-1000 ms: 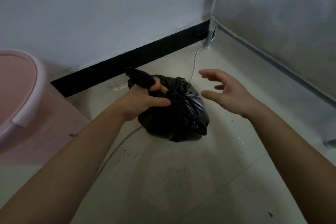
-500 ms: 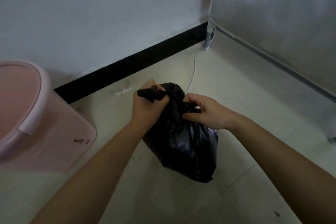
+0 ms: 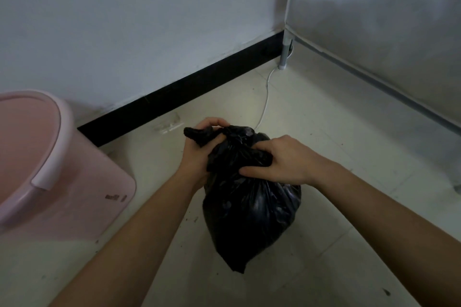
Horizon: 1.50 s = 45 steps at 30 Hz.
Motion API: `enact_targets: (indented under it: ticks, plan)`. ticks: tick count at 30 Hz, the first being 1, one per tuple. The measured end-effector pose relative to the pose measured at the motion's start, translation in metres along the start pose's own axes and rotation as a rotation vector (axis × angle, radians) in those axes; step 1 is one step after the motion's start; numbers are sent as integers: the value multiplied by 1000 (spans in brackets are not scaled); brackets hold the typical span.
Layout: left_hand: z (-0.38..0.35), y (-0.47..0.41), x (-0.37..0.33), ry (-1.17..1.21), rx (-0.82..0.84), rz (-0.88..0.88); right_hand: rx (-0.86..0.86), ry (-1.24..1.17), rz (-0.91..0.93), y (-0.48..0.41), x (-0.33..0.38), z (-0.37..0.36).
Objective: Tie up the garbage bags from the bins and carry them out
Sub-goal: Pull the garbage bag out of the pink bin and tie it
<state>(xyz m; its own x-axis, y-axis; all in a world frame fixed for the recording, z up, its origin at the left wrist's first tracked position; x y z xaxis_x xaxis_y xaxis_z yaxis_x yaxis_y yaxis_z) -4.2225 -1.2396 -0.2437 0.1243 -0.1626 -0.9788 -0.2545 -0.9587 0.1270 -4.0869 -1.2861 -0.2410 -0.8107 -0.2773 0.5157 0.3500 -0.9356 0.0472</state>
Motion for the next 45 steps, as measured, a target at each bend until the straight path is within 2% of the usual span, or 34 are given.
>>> enact_targets:
  ticks: [4,8,10,15,19,22,25,29,31,35,37,42,45]
  plan:
    - [3,3,15,81,-21,202,-25,5,24,0,5,1]
    - [1,3,17,194,-11,277,-25,-76,-25,-3,-3,-2]
    - [3,4,15,198,-33,244,-17,-131,-35,-2,-6,-4]
    - [13,1,11,-70,-55,66,148,-361,-138,3,-14,-16]
    - [20,0,12,-161,-70,40,215,-526,-253,8,-29,-22]
    - [21,1,15,-169,-76,57,52,-455,-253,6,-44,-4]
    - [20,1,15,-166,-65,52,-132,-482,-167,1,-39,18]
    - [14,3,17,-165,-43,59,-120,-359,-4,-7,-17,17]
    - [11,4,17,-152,-51,83,-180,-327,28,-6,-12,21]
    - [-3,7,5,130,-4,158,-313,-258,74,-2,-3,37]
    - [-8,9,-5,165,22,166,-332,-177,108,1,5,43]
    - [-11,11,-13,-39,-19,80,-414,85,125,12,18,54]
    - [-15,14,-9,-85,-40,95,-435,198,131,14,24,56]
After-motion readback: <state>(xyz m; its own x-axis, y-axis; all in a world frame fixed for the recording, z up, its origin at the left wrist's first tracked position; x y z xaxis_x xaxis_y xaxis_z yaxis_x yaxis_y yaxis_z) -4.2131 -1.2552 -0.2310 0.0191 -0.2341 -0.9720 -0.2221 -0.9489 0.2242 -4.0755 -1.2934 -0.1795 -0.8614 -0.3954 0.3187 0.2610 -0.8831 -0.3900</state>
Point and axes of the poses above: each hand's wrist, its own y-axis away from the middle knuckle, its own z-axis out of the back of the hand, x = y × z, the point moved 10 cm from there along -y, towards the middle knuckle, and after that the axes turned 1 degree about -x, right-handed, at the moved point
